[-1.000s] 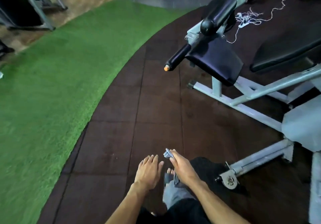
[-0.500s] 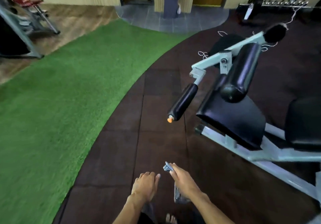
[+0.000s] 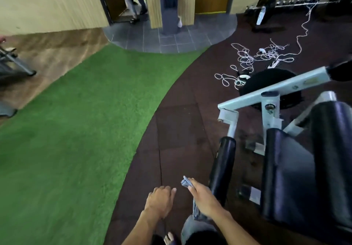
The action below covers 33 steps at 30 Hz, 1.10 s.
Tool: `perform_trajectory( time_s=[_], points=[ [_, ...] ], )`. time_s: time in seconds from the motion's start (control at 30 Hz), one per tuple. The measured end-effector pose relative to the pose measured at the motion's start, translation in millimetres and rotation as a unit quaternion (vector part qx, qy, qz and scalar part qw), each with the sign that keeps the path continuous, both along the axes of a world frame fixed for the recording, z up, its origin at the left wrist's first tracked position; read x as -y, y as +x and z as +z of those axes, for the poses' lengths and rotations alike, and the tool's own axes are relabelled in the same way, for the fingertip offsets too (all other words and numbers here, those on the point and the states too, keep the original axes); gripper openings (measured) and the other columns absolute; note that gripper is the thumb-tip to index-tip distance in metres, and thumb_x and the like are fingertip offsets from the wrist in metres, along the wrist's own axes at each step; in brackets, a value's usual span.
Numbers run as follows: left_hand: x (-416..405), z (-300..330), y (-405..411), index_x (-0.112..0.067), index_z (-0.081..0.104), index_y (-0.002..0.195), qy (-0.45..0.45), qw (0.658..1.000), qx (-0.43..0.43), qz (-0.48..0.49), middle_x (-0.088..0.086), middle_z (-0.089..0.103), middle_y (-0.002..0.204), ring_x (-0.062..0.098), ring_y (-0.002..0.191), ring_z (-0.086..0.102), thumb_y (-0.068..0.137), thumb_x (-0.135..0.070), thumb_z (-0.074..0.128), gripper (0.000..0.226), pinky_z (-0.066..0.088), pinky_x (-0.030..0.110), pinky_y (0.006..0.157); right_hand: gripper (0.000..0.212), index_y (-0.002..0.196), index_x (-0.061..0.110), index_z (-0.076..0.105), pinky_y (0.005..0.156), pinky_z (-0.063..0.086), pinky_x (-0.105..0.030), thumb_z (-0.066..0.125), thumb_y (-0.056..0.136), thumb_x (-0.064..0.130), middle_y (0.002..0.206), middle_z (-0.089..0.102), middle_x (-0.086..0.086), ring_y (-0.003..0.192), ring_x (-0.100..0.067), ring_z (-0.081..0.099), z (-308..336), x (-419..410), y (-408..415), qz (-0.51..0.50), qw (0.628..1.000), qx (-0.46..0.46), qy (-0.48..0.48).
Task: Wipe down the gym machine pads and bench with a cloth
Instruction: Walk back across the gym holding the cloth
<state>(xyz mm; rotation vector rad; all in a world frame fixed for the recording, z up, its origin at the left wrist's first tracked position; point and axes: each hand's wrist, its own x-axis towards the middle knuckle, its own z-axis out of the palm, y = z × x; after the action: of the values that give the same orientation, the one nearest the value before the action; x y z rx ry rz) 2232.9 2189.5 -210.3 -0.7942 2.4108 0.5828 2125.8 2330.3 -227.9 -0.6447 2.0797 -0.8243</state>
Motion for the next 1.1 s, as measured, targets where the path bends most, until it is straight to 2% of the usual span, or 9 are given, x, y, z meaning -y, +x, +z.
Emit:
perform_trajectory(
  time_s=[0.1,0.17,0.23,0.37,0.47,0.57,0.67,0.8,1.1],
  points=[
    [66.2,-3.5,-66.7,-0.014,0.061,0.114,0.000,1.000,-0.007,-0.018,0.007,0.063,0.126,0.030,0.122,0.056,0.106,-0.044,0.024,0.049,0.043,0.042,0.101,0.034,0.121,0.044,0.056,0.111,0.036,-0.026,0.037,0.102,0.024,0.119,0.056,0.029,0.125,0.000,0.048,7.1,68.6,-64.5,-0.013,0.999,0.022,-0.020],
    [107.7,-11.2,-115.8,-0.014,0.060,0.114,0.000,1.000,-0.006,-0.024,0.007,0.064,0.126,0.030,0.121,0.057,0.106,-0.044,0.025,0.048,0.043,0.042,0.100,0.034,0.124,0.040,0.057,0.106,0.038,-0.022,0.037,0.102,0.023,0.109,0.059,0.029,0.117,0.002,0.051,4.1,111.0,-112.5,-0.014,0.999,0.028,-0.007],
    [150.6,-19.4,-170.5,-0.014,0.060,0.114,-0.001,1.000,-0.006,-0.025,0.008,0.063,0.126,0.030,0.122,0.057,0.106,-0.044,0.025,0.047,0.043,0.042,0.101,0.035,0.132,0.028,0.054,0.109,0.035,-0.021,0.037,0.102,0.024,0.125,0.059,0.018,0.125,-0.001,0.049,-6.8,153.8,-167.1,-0.010,1.000,0.013,-0.011],
    [233.0,-21.9,-289.5,-0.012,0.059,0.118,0.004,1.000,-0.001,-0.021,0.010,0.062,0.128,0.031,0.123,0.055,0.106,-0.043,0.025,0.048,0.042,0.043,0.101,0.034,0.133,0.023,0.054,0.106,0.041,-0.027,0.038,0.103,0.023,0.131,0.057,0.010,0.113,-0.001,0.054,-9.5,238.0,-287.1,0.003,1.000,0.006,-0.011],
    [289.3,-13.8,-375.1,-0.012,0.059,0.118,0.005,1.000,-0.005,-0.012,0.010,0.062,0.127,0.031,0.123,0.055,0.106,-0.044,0.024,0.049,0.041,0.044,0.102,0.041,0.143,0.023,0.042,0.109,0.033,-0.026,0.036,0.103,0.030,0.147,0.045,0.000,0.133,-0.014,0.045,-8.5,292.8,-372.2,0.027,0.999,-0.007,0.033],
    [341.6,-6.3,-451.3,-0.013,0.059,0.118,0.011,1.000,-0.001,-0.009,0.009,0.062,0.127,0.031,0.123,0.055,0.106,-0.044,0.023,0.049,0.041,0.045,0.102,0.041,0.143,0.023,0.042,0.107,0.037,-0.028,0.036,0.103,0.031,0.146,0.048,-0.005,0.131,-0.018,0.048,-6.6,343.5,-449.6,0.019,0.999,-0.003,0.041],
    [402.6,-13.2,-524.8,-0.014,0.058,0.118,0.006,1.000,-0.005,-0.005,0.008,0.062,0.128,0.031,0.123,0.055,0.106,-0.045,0.023,0.048,0.041,0.045,0.102,0.038,0.139,0.024,0.047,0.106,0.037,-0.026,0.037,0.103,0.029,0.140,0.053,-0.001,0.127,-0.013,0.050,-12.3,397.4,-521.4,0.020,0.999,0.001,0.042],
    [496.6,-28.7,-623.7,-0.012,0.058,0.119,0.019,1.000,-0.010,0.002,0.011,0.061,0.129,0.033,0.123,0.055,0.105,-0.044,0.025,0.048,0.043,0.046,0.102,0.043,0.144,0.021,0.042,0.115,0.031,-0.029,0.036,0.102,0.031,0.150,0.043,-0.006,0.139,-0.017,0.039,-28.9,488.8,-619.5,0.008,0.999,0.001,0.039],
    [723.1,-3.1,-845.6,-0.009,0.061,0.116,0.008,0.999,-0.029,-0.011,0.017,0.066,0.122,0.037,0.117,0.059,0.106,-0.043,0.025,0.050,0.046,0.043,0.099,0.043,0.144,0.016,0.043,0.110,0.028,-0.022,0.041,0.102,0.024,0.151,0.041,-0.009,0.141,-0.019,0.036,-4.7,712.5,-842.1,-0.020,0.998,-0.011,0.050]
  ],
)
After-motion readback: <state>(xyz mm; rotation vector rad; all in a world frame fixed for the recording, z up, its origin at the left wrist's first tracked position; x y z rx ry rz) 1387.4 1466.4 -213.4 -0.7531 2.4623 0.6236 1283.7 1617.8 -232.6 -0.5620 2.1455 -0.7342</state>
